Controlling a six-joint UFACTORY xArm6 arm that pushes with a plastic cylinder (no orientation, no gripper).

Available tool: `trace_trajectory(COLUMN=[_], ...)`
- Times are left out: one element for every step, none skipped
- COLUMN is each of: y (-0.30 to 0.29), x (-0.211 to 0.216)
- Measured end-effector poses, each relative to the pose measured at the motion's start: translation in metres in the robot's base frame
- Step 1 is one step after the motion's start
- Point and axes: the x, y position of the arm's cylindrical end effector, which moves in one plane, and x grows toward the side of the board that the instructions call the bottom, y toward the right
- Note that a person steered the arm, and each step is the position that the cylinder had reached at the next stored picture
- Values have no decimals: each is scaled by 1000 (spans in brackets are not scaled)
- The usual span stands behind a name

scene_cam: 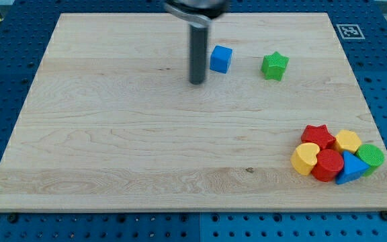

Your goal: Slide the blue cube to the green star

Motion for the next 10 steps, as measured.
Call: trace_trajectory(y=[-26, -1, 57, 100, 101, 89, 58, 45, 62, 89], x=[-42, -62, -62, -62, -58, -58, -67, -52, -39, -36])
